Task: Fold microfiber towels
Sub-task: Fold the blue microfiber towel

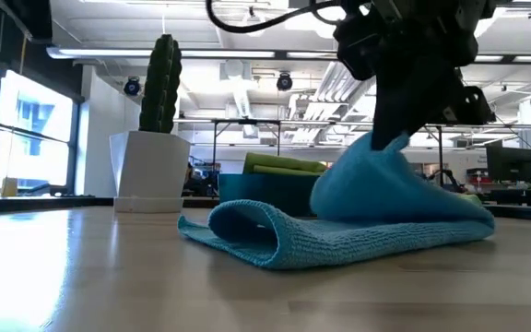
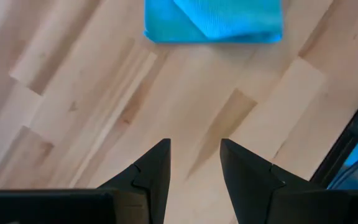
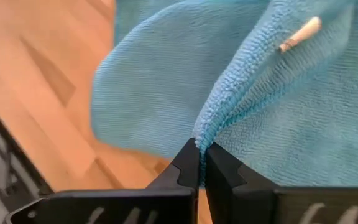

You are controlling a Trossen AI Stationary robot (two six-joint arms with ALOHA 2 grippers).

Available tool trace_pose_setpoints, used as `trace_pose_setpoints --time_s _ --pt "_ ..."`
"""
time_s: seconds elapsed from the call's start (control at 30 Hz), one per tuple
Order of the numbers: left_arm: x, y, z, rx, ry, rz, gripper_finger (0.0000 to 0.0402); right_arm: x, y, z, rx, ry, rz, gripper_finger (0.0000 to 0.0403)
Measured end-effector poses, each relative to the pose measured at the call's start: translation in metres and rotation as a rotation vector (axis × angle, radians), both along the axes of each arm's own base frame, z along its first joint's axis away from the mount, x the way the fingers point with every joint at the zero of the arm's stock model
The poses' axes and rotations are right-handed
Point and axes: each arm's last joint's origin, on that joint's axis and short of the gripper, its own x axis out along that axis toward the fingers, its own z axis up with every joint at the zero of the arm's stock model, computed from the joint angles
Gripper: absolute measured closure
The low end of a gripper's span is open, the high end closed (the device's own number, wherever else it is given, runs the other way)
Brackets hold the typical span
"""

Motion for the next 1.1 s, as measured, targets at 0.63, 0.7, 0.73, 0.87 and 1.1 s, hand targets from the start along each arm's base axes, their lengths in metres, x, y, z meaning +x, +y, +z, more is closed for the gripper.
trace_pose_setpoints --time_s 0.63,0.7,0.73,0.87,1.1 --pt "-0.036 -0.006 0.040 0.071 -0.172 0.007 0.0273 0.023 0.036 -0.021 0.076 -0.211 0.022 0.0403" --pt "-0.036 -0.006 0.040 0.070 -0.175 0.013 0.0273 0.028 0.040 -0.023 0.097 -0.256 0.033 0.0403" --pt "-0.036 -0.006 0.040 0.070 -0.175 0.013 0.0273 0.030 0.042 -0.024 0.098 -0.275 0.044 0.0403" --pt "-0.037 -0.007 0.041 0.076 -0.178 0.009 0.0273 0.033 0.044 -0.030 0.096 -0.284 0.052 0.0403" --pt "-0.037 -0.007 0.040 0.083 -0.178 0.009 0.0273 0.032 0.048 -0.030 0.077 -0.297 0.156 0.0382"
